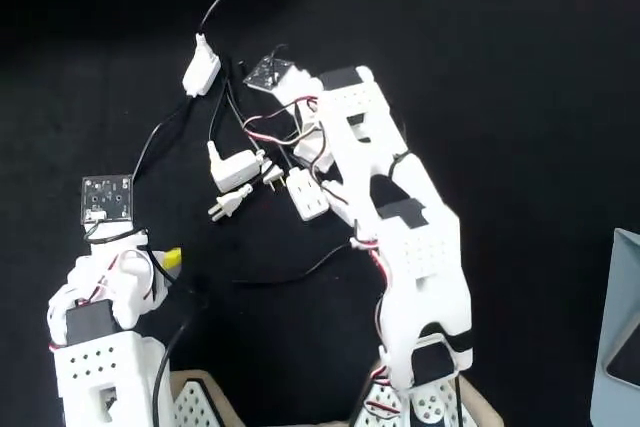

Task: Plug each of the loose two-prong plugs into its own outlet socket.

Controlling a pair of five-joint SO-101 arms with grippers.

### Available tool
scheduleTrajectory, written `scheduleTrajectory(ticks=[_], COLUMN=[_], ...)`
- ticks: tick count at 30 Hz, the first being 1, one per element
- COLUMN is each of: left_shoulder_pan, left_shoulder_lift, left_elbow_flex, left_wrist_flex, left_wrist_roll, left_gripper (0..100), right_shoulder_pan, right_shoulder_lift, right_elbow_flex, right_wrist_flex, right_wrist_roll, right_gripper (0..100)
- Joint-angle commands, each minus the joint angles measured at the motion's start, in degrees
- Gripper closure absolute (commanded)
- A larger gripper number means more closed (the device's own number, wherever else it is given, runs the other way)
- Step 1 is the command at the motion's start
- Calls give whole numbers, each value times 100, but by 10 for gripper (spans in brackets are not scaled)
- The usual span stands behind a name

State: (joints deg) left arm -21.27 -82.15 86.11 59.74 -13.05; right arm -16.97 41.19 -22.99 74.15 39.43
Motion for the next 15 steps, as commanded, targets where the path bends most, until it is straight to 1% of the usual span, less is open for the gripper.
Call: scheduleTrajectory(ticks=[1, 2, 11, 15], left_shoulder_pan=[-48, -48, -48, -48], left_shoulder_lift=[-44, -44, -44, -44], left_elbow_flex=[-40, -40, -40, -40], left_wrist_flex=[-9, -9, -9, -9], left_wrist_roll=[9, 9, 9, 9], left_gripper=[701, 701, 701, 701], right_shoulder_pan=[123, 123, 79, 79], right_shoulder_lift=[13, 48, 31, 40], right_elbow_flex=[-444, -497, -558, -558], right_wrist_flex=[-18, -9, 18, 18], right_wrist_roll=[18, 18, -18, -18], right_gripper=[974, 989, 878, 868])
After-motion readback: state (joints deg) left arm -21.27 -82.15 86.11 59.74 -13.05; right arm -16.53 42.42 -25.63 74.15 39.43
